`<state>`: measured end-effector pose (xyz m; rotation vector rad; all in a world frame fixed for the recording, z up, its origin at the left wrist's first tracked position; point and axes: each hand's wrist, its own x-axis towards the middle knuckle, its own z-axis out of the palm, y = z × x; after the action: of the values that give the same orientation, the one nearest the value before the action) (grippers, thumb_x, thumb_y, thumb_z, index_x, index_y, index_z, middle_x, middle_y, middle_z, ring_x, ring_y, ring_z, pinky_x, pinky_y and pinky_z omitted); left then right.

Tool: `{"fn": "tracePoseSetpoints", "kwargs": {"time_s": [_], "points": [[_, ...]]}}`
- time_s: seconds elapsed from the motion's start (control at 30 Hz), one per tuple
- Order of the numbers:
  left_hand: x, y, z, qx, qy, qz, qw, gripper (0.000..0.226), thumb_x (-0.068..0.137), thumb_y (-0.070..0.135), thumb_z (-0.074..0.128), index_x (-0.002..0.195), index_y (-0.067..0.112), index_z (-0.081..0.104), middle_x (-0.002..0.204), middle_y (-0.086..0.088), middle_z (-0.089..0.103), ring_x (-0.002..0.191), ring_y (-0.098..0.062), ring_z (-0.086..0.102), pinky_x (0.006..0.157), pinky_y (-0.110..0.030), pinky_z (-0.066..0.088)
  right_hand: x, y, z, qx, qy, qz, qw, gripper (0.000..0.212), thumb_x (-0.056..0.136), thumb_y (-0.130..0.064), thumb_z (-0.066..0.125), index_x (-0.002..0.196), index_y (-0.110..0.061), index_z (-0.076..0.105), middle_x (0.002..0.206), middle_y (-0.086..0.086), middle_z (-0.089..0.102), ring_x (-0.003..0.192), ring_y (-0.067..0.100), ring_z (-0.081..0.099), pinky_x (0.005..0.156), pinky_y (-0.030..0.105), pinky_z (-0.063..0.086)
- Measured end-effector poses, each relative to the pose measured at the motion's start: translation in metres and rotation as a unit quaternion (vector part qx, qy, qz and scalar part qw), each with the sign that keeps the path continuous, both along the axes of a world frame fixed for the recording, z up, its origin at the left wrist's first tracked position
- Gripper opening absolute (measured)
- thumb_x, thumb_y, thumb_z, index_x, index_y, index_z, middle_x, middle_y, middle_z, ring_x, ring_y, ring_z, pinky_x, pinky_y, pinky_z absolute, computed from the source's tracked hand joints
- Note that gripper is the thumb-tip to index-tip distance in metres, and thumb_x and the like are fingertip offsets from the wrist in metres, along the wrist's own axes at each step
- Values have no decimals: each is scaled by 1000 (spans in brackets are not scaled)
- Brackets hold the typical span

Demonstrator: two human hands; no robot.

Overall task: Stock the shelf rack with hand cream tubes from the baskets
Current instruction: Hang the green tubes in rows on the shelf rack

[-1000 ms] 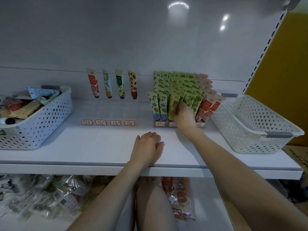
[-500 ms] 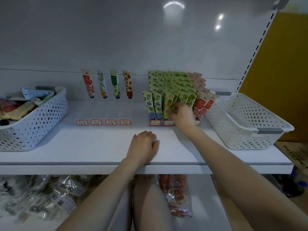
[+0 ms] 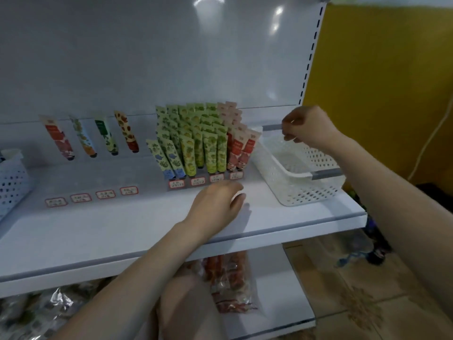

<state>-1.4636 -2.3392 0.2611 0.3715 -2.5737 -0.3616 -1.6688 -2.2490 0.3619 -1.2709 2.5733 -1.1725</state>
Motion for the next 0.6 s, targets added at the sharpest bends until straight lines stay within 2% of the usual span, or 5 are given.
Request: {"fn": "tracePoseSetpoints", "kwargs": {"time_s": [0.1, 0.17, 0.37, 0.47, 0.6], "points": [[-42, 16, 30, 6, 28, -51, 998, 26, 94, 20, 53, 109, 4, 66, 106, -13, 67, 101, -29, 60, 82, -40, 47, -41, 17, -8, 124, -36, -8, 992, 21, 89, -14, 61, 106, -1, 60, 92, 17, 67, 69, 15, 63, 64, 25, 54], [-74, 23, 45, 11, 8, -77, 997, 26, 94, 22, 52, 109, 4, 65, 106, -12, 67, 100, -27, 60, 82, -38, 46, -63, 18, -13, 180, -57, -8, 982, 23, 89, -14, 61, 107, -1, 59, 90, 16, 66, 68, 15, 64, 64, 25, 55], [-157, 32, 63, 17, -243, -126, 962, 23, 94, 19, 53, 109, 8, 65, 112, -7, 65, 97, -20, 58, 83, -28, 45, -98, 5, -23, 252, -113, 12, 961, 24, 91, -12, 58, 112, 0, 55, 97, 14, 63, 80, 23, 68, 67, 28, 56], [-182, 32, 63, 11, -364, -126, 923, 19, 93, 19, 55, 109, 16, 64, 107, 0, 58, 93, -16, 51, 77, -26, 40, -106, -2, -34, 265, -103, 18, 958, 24, 92, -12, 57, 113, -1, 56, 94, 12, 63, 76, 18, 67, 64, 24, 56], [-200, 33, 58, -13, -487, -124, 864, 28, 94, 26, 54, 119, 15, 59, 105, -3, 52, 92, -21, 49, 75, -31, 41, -107, -9, -44, 291, -71, 30, 954, 26, 92, -13, 55, 115, 0, 57, 107, 15, 63, 86, 20, 68, 72, 27, 57]]}}
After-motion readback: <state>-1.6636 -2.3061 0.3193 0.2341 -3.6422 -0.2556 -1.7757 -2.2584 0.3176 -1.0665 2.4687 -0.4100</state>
